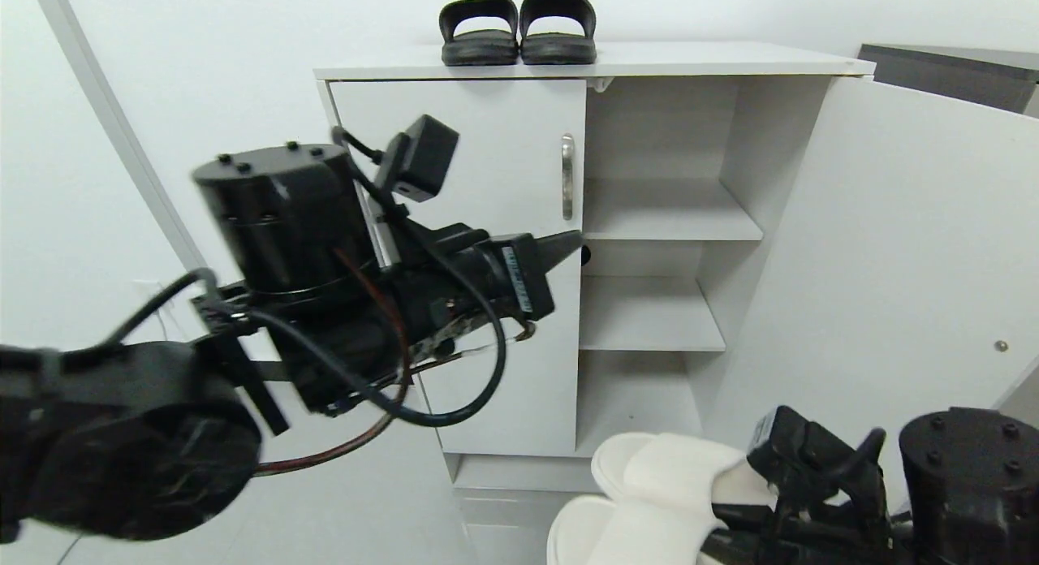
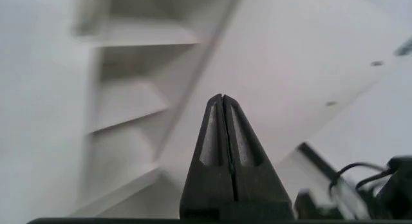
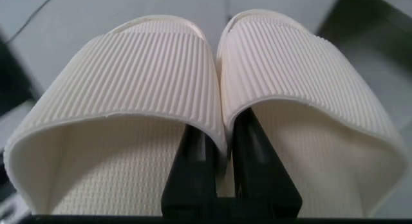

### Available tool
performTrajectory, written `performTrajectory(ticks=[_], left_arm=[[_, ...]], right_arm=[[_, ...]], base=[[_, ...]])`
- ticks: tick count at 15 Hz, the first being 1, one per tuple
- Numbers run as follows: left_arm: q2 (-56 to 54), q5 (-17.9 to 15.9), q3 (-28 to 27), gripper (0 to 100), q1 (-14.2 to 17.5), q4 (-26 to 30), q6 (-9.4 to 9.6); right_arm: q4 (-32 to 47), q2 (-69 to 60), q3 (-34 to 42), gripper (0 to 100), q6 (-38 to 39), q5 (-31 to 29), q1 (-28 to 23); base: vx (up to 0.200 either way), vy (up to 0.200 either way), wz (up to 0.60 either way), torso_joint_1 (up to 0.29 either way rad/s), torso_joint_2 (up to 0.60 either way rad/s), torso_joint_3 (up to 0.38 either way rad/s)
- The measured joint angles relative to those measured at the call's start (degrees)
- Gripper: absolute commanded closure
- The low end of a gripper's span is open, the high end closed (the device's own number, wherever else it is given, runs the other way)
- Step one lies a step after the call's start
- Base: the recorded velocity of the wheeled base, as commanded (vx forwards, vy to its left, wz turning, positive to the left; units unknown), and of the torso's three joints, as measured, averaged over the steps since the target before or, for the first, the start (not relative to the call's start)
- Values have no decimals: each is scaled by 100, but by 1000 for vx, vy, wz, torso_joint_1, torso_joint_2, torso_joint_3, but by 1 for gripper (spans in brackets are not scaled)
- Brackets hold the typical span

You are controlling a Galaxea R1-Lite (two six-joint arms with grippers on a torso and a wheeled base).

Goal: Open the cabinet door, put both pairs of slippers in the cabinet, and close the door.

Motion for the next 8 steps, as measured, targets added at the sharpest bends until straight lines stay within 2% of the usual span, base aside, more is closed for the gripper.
performTrajectory(ticks=[2, 4, 6, 8], left_arm=[[-907, 546, 551, 100, 256, 758, 236], [-2024, 969, 1033, 100, 512, 1774, 471], [-3215, 1593, 1397, 100, 777, 2925, 641], [-4359, 2108, 1659, 100, 1139, 3668, 773]], right_arm=[[-10, 276, -411, 100, 488, -628, -112], [-10, 647, -834, 100, 768, -1362, -146], [-123, 1069, -1229, 100, 1035, -2081, -187], [-517, 1469, -1438, 100, 1136, -2525, -239]], base=[[0, 0, 0, 0, 0, 0], [0, 0, 0, 0, 0, 0], [0, 0, 0, 0, 0, 0], [0, 0, 0, 0, 0, 0]])
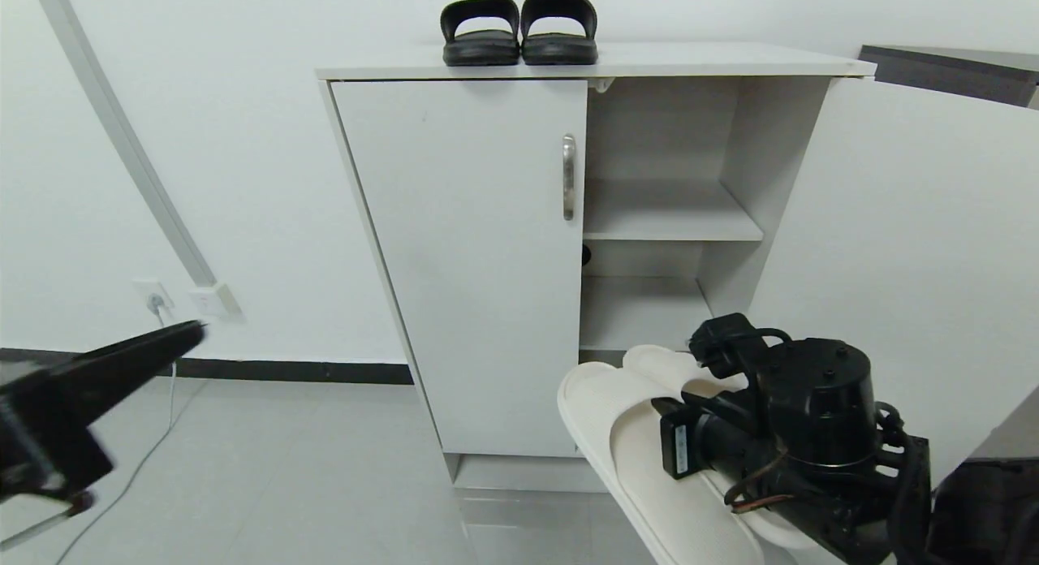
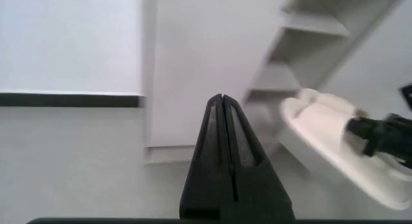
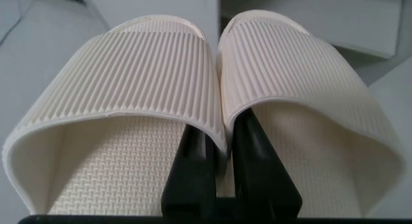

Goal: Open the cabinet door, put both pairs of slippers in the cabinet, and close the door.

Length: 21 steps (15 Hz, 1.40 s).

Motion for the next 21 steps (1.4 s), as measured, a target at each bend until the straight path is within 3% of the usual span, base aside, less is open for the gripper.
performTrajectory(ticks=[3, 5, 8, 10, 12, 13, 14, 16, 17, 18, 19, 20, 21], left_arm=[[-1775, 368, 516, 100, 1180, 1023, 336], [-2977, 425, 1141, 100, 2022, 1440, 746], [-4280, 288, 2536, 100, 2632, 1300, 1208], [-4608, -424, 3172, 100, 2772, 712, 1280], [-4757, -851, 3371, 100, 2822, 857, 1243], [-4798, -1306, 3408, 100, 2833, 940, 1250], [-4825, -1545, 3418, 100, 2836, 955, 1298], [-4856, -1580, 3434, 100, 2836, 970, 1301], [-4860, -1577, 3439, 100, 2836, 970, 1362], [-4866, -1534, 3439, 100, 2837, 965, 1540], [-4869, -1506, 3439, 100, 2839, 961, 1531], [-4871, -1506, 3439, 100, 2839, 961, 1410], [-4871, -1495, 3439, 100, 2839, 961, 1131]], right_arm=[[-389, 432, -49, 100, -169, -107, -89], [-506, 553, 24, 100, -212, -116, -69], [-569, 633, 89, 100, -260, -118, -52], [-580, 650, 100, 100, -260, -118, -55], [-578, 672, 105, 100, -260, -118, -52], [-594, 683, 105, 100, -257, -118, -55], [-630, 694, 105, 100, -260, -121, -56], [-686, 727, 89, 100, -262, -121, -55], [-728, 752, 61, 100, -265, -121, -52], [-805, 796, -20, 100, -267, -134, -41], [-820, 853, -118, 100, -271, -184, -39], [-824, 903, -210, 100, -271, -261, -34], [-820, 970, -355, 100, -268, -408, -20]], base=[[0, 0, 0, 0, 0, 0], [0, 0, 0, 0, 0, 0], [0, 0, 0, 0, 0, 0], [0, 0, 0, 0, 0, 0], [0, 0, 0, 0, 0, 0], [0, 0, 0, 0, 0, 0], [0, 0, 0, 0, 0, 0], [0, 0, 0, 0, 0, 0], [0, 0, 0, 0, 0, 0], [0, 0, 0, 0, 0, 0], [0, 0, 0, 0, 0, 0], [0, 0, 0, 0, 0, 0], [0, 0, 0, 0, 0, 0]])
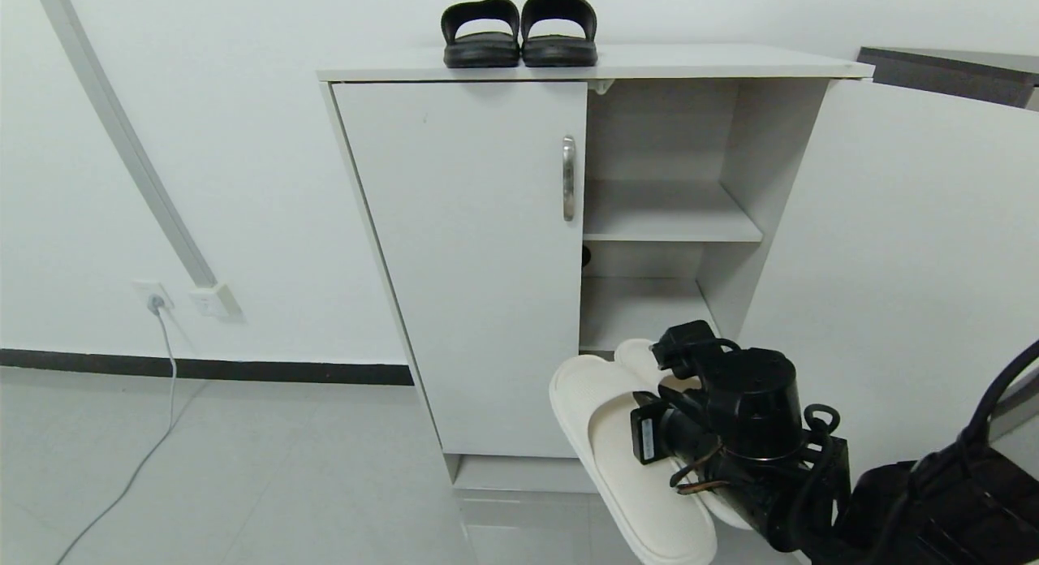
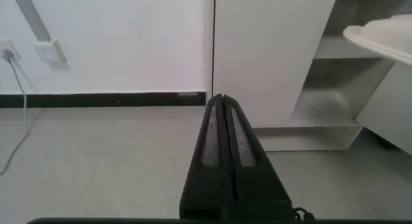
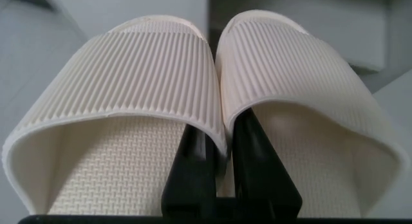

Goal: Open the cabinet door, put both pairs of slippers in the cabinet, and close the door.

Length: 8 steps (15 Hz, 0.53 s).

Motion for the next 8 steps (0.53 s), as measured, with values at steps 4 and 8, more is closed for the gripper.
performTrajectory(ticks=[4, 8], left_arm=[[0, 16, 0, 100, -4, -1, -67], [0, 18, 0, 100, 0, -1, -69]], right_arm=[[21, 571, -930, 100, 80, -1347, 71], [89, 824, -1307, 100, 135, -1822, 102]], base=[[0, 0, 0, 0, 0, 0], [0, -100, 0, -1, 2, 4]])
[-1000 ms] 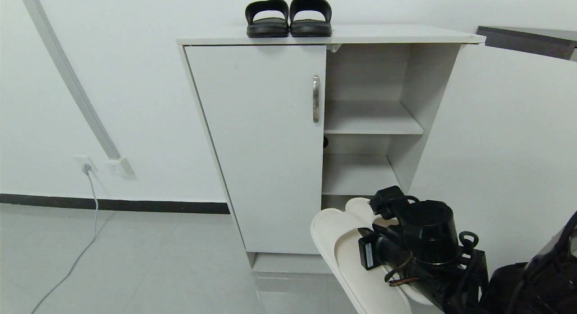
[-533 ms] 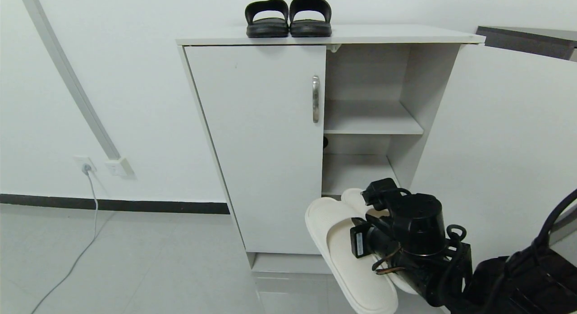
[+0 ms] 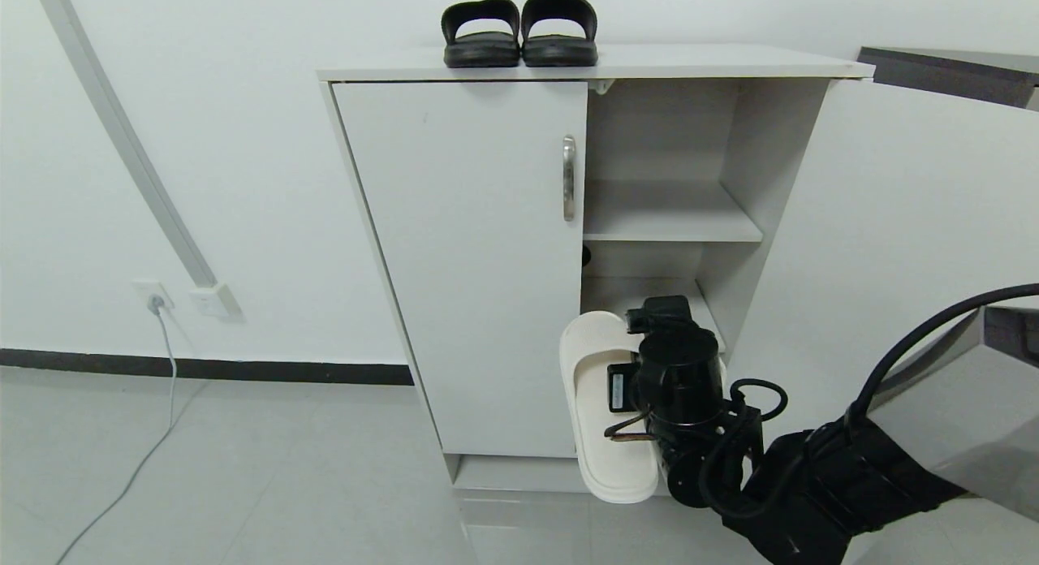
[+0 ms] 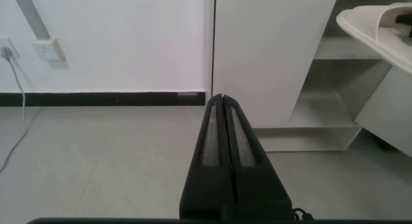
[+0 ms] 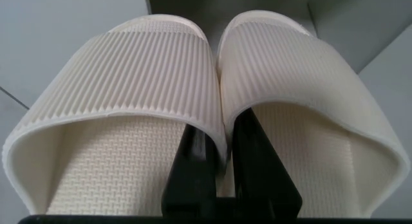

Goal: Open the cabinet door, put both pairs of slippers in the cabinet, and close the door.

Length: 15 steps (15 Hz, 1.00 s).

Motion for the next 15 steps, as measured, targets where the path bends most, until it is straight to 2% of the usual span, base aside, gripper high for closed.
performTrajectory(ticks=[4, 15], left_arm=[[0, 0, 0, 100, 0, -2, 0], [5, 11, 0, 100, -2, 1, -9]], right_arm=[[0, 40, 29, 100, 10, -33, -9], [-21, 137, 112, 100, 18, -50, -196]], base=[[0, -200, 0, 0, 4, 1], [0, 0, 0, 0, 0, 0]])
